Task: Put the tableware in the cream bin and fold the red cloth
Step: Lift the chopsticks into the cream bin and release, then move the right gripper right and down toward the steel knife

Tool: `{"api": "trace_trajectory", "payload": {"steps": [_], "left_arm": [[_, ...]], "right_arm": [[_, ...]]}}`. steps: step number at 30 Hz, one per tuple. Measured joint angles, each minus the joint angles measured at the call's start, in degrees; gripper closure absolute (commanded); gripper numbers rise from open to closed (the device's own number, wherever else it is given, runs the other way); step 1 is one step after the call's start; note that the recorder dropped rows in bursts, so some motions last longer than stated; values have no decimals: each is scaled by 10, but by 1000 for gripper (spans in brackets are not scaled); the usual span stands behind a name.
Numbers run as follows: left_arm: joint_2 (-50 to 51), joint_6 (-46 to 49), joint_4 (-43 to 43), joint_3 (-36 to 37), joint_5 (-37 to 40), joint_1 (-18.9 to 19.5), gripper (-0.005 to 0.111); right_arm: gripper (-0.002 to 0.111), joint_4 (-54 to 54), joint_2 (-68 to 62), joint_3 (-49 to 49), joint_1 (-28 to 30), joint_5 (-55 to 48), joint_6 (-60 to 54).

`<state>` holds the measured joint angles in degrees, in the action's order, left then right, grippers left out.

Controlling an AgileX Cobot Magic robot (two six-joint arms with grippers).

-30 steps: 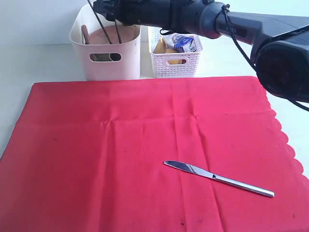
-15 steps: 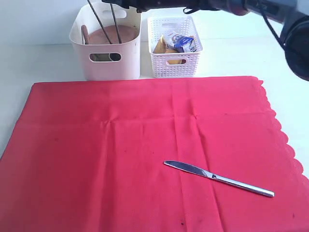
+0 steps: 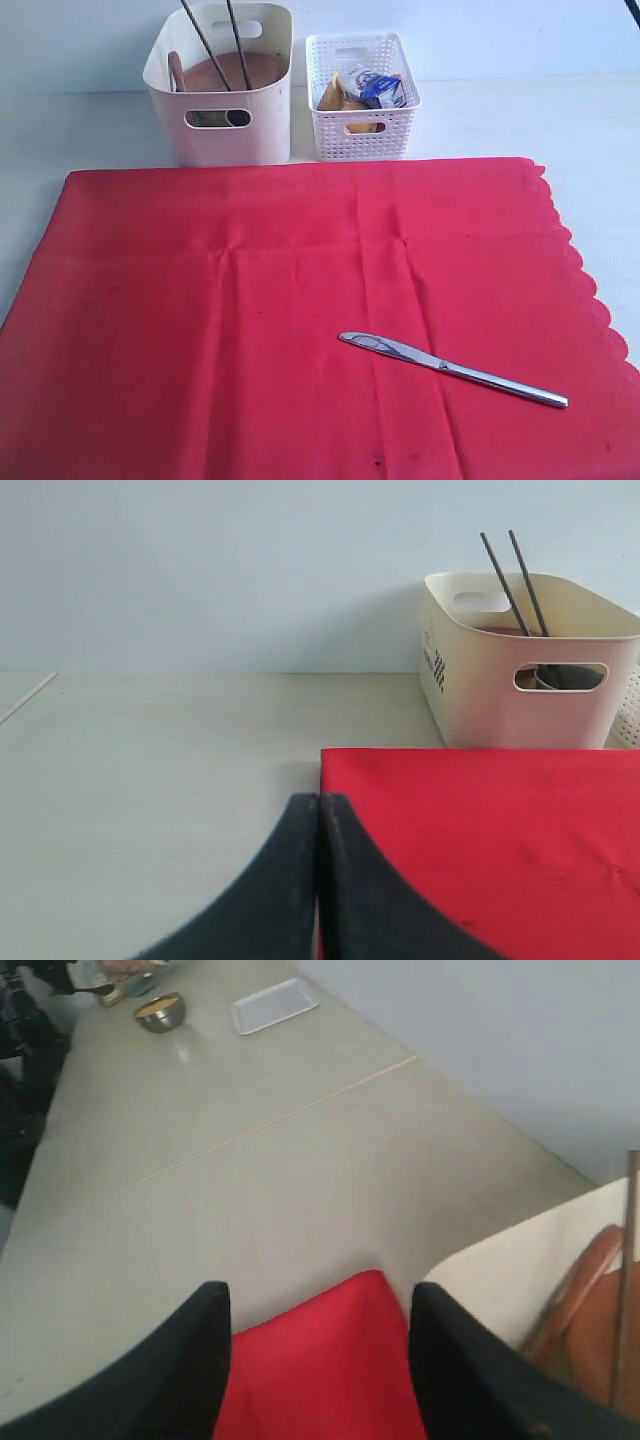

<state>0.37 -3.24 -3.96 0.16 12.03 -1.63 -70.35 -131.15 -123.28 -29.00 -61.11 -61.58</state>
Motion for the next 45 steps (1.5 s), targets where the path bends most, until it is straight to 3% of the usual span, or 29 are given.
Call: {"api": "trace_trajectory", "payload": {"steps": [6, 29, 40, 45], "left_arm": [[0, 0, 0, 0, 0, 0, 105], [0, 0, 0, 0, 0, 0, 105], [0, 0, 0, 0, 0, 0, 105], [0, 0, 0, 0, 0, 0, 105]], "right_arm": [[56, 5, 12, 0, 0, -76, 3], [56, 53, 8, 0, 0, -79, 7], [60, 384, 8, 0, 0, -49, 250], [60, 431, 16, 0, 1, -82, 305]]}}
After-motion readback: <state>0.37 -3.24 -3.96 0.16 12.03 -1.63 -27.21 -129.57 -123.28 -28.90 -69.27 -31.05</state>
